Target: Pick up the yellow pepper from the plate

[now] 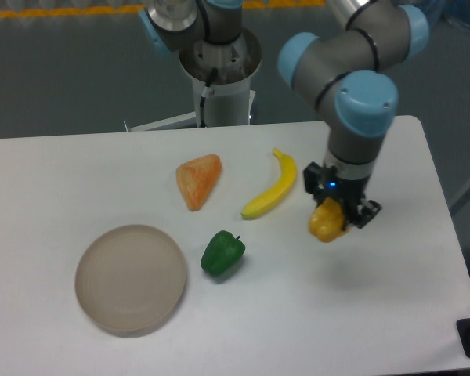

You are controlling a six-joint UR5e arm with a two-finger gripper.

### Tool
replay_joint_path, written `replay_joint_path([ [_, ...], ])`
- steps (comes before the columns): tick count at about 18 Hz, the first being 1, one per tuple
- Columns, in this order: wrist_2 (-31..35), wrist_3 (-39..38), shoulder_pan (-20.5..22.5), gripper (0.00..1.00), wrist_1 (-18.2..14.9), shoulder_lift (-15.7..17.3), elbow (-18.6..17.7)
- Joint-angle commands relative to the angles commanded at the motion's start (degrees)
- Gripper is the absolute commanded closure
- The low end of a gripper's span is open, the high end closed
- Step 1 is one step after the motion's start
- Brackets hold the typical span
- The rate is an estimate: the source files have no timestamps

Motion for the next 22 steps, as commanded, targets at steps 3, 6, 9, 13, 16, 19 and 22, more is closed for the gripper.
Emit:
replay_joint_path([
  [3, 0.2, 2.9, 0.3, 0.87, -0.1, -0.8, 0.3],
  [6, -0.3, 3.4, 0.6, 0.87, 0.1, -1.1, 0.7],
  [9, -1.6, 3.4, 0.5, 0.87, 0.4, -2.2, 2.5],
  [13, -2.7, 6.0, 0.6, 0.87, 0.3, -2.2, 2.9],
  [16, -2.2, 6.8, 0.4, 0.87, 0.1, -2.0, 2.7],
  [19, -2.2, 6.9, 0.4, 0.87, -0.1, -1.9, 2.6],
  [22, -2.1, 6.9, 0.3, 0.87, -0.1, -1.9, 2.6],
])
